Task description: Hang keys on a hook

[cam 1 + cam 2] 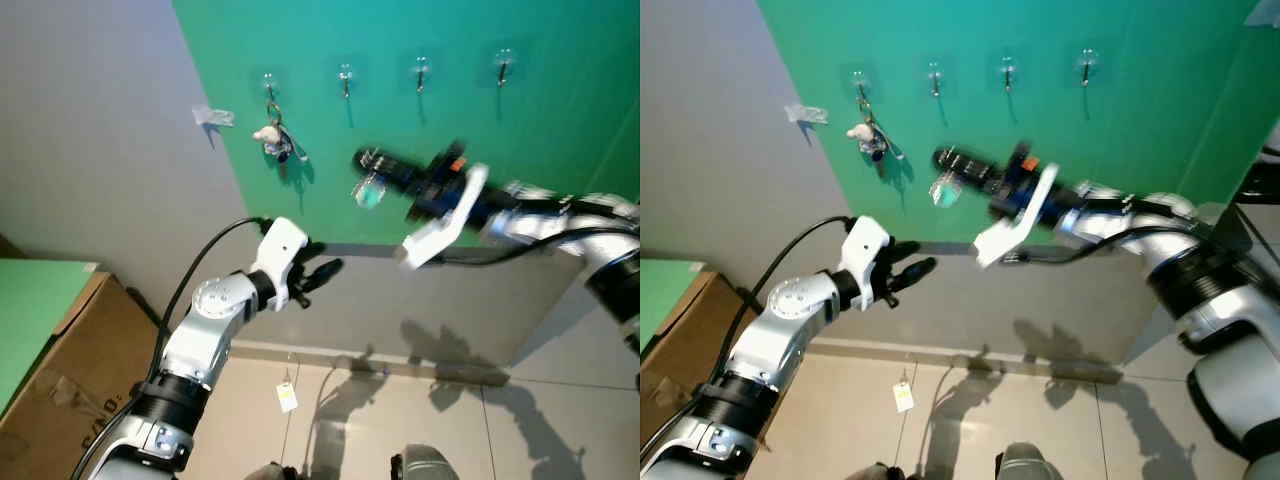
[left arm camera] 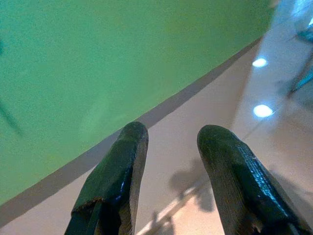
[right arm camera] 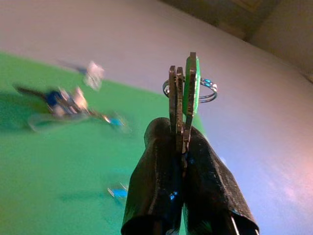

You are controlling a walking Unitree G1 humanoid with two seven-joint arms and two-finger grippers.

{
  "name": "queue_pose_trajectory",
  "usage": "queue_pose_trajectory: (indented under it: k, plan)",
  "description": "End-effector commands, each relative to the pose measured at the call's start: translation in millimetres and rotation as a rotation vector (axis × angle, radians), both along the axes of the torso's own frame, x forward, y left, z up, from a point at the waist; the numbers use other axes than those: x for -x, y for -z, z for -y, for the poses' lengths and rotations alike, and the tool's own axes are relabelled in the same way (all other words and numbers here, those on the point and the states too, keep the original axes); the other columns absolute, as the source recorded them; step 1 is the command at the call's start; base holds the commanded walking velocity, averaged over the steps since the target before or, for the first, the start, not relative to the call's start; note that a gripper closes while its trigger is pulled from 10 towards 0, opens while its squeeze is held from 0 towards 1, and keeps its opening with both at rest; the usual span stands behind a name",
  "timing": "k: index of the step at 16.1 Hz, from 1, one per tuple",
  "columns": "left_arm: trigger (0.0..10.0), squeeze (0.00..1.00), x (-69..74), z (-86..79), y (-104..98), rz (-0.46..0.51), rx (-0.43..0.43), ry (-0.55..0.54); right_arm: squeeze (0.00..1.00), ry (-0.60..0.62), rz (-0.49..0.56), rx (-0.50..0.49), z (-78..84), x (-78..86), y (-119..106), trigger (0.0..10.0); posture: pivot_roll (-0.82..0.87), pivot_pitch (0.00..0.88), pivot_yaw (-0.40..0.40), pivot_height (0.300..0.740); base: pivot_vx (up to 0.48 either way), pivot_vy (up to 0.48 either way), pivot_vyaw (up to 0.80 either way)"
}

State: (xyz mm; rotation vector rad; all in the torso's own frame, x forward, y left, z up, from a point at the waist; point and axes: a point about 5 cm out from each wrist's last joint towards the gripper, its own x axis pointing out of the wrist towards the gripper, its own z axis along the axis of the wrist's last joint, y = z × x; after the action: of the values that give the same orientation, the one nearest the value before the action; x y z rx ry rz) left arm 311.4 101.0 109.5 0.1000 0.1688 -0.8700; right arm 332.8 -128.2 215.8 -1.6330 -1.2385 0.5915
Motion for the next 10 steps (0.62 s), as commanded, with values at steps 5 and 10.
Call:
queue_pose_trajectory:
  k: [5,10]
  plan:
    - [10.0,0.00,-5.1,-17.4,-17.5,0.016,-0.020,0.060,0.00,0.020,-0.087,0.003,-0.9,-4.0,13.3,0.0,-0.21,0.006,0.136,0.717,0.000,0.000,0.00]
    - [10.0,0.00,-1.5,-17.2,-16.7,-0.019,0.002,0.069,0.00,0.303,-0.759,-0.614,4.3,-28.2,28.5,0.0,-0.21,0.001,0.122,0.717,0.000,0.000,0.00]
